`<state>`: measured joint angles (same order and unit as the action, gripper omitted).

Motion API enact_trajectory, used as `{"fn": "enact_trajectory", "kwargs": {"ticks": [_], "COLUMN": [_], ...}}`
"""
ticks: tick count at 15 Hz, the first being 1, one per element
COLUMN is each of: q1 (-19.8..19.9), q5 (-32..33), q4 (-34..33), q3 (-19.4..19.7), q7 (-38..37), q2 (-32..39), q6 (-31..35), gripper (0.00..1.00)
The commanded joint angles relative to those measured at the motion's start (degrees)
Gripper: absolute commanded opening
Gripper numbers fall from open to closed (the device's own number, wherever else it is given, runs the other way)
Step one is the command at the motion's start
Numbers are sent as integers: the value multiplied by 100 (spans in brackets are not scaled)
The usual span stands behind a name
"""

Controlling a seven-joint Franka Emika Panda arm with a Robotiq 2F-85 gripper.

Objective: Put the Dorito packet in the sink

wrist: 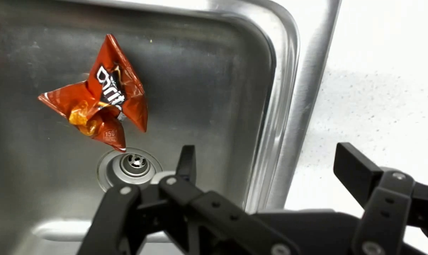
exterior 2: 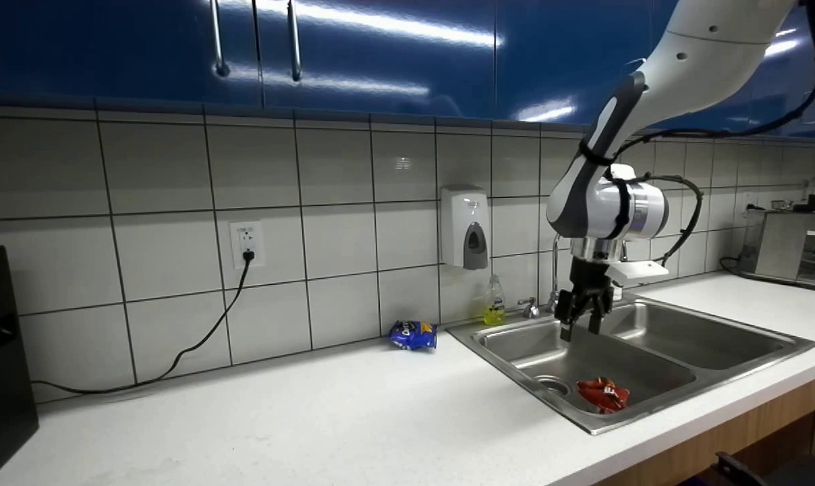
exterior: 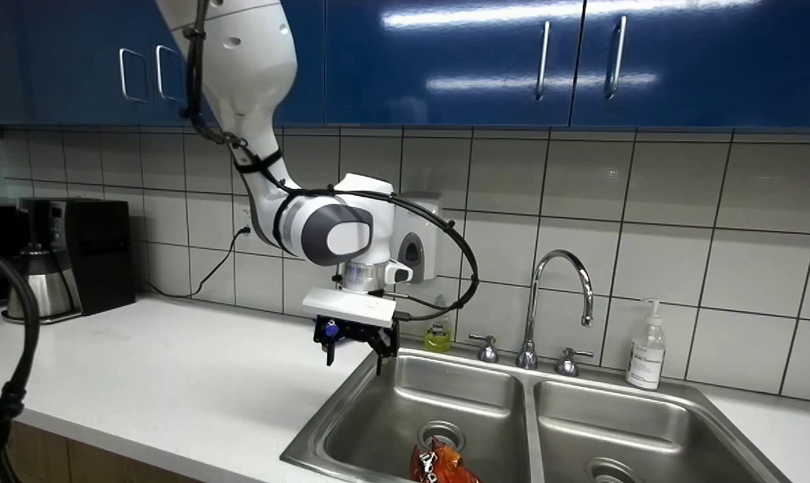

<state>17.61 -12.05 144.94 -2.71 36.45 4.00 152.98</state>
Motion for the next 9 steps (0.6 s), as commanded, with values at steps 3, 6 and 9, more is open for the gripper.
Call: {"fn": "enact_trajectory", "kwargs": {"ticks": [3, 6, 9], "q1": [-540, -801, -835], "q5": [337, 211, 195], "q4": [954, 692, 666], "q3": [639, 867, 880], "q7": [-37, -49, -38], "q2": [-1467, -1034, -923], "q6": [-456, -266, -254], "gripper": [100, 100, 100]}}
